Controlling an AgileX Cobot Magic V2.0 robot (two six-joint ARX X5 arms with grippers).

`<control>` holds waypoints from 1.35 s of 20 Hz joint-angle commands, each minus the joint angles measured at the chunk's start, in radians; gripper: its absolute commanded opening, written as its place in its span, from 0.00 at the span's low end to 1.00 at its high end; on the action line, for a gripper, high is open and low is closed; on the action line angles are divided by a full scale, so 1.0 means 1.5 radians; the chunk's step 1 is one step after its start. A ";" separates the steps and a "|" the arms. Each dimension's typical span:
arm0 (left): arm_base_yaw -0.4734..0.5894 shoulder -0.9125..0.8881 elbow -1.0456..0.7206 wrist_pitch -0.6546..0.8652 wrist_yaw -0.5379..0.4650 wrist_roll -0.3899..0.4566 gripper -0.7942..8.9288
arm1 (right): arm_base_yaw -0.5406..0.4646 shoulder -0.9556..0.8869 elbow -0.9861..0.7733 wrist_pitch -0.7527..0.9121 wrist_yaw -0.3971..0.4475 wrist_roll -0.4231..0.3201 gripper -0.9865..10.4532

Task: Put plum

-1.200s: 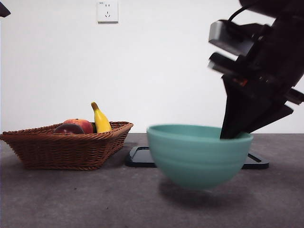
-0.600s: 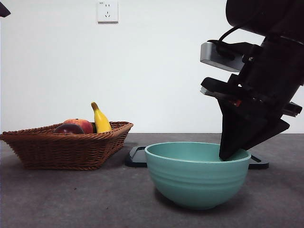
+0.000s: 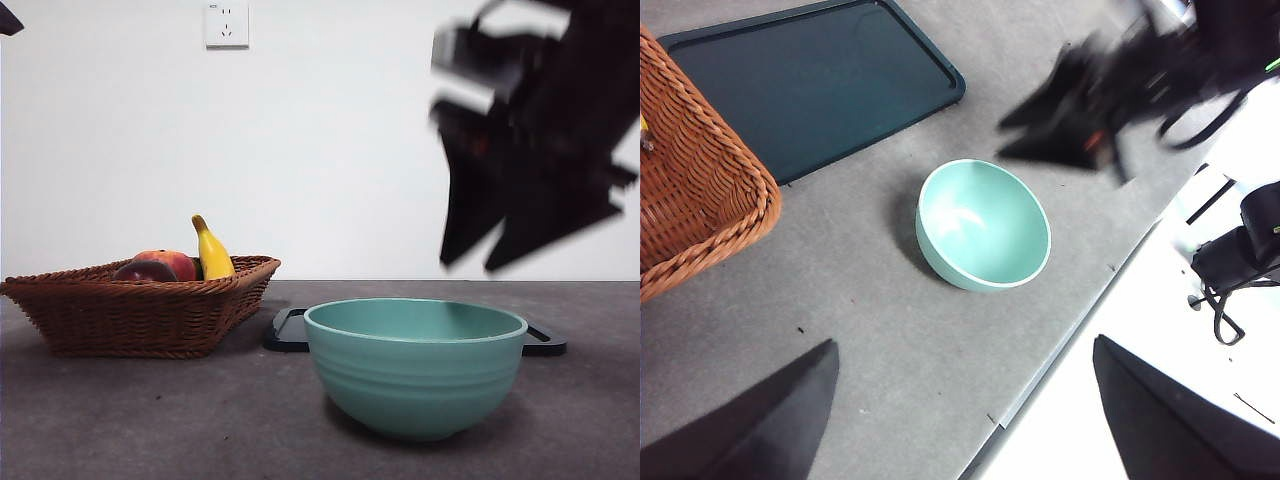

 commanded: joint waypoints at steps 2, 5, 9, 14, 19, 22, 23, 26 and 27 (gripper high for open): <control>-0.003 0.003 0.010 0.003 0.004 0.008 0.49 | 0.007 -0.067 0.055 -0.054 -0.001 -0.011 0.28; -0.003 0.003 0.010 0.003 0.004 0.008 0.49 | 0.007 -0.128 0.095 -0.115 -0.001 -0.030 0.28; -0.003 0.003 0.010 0.003 0.004 0.008 0.49 | 0.007 -0.198 0.124 -0.186 -0.025 -0.031 0.28; -0.003 0.003 0.010 0.002 0.004 0.007 0.49 | 0.007 -0.262 0.125 -0.274 -0.128 -0.031 0.28; -0.003 0.003 0.010 0.002 0.004 0.007 0.49 | 0.007 -0.288 0.125 -0.356 -0.162 -0.031 0.28; -0.003 0.003 0.010 0.001 0.004 0.007 0.49 | 0.007 -0.287 0.125 -0.356 -0.160 -0.031 0.28; -0.003 0.003 0.010 0.001 0.004 0.007 0.49 | 0.007 -0.287 0.125 -0.356 -0.161 -0.031 0.28; -0.003 0.003 0.010 0.000 0.004 0.007 0.49 | 0.007 -0.287 0.125 -0.356 -0.160 -0.031 0.28; -0.003 0.003 0.010 0.000 0.004 0.007 0.49 | 0.007 -0.287 0.125 -0.356 -0.161 -0.031 0.28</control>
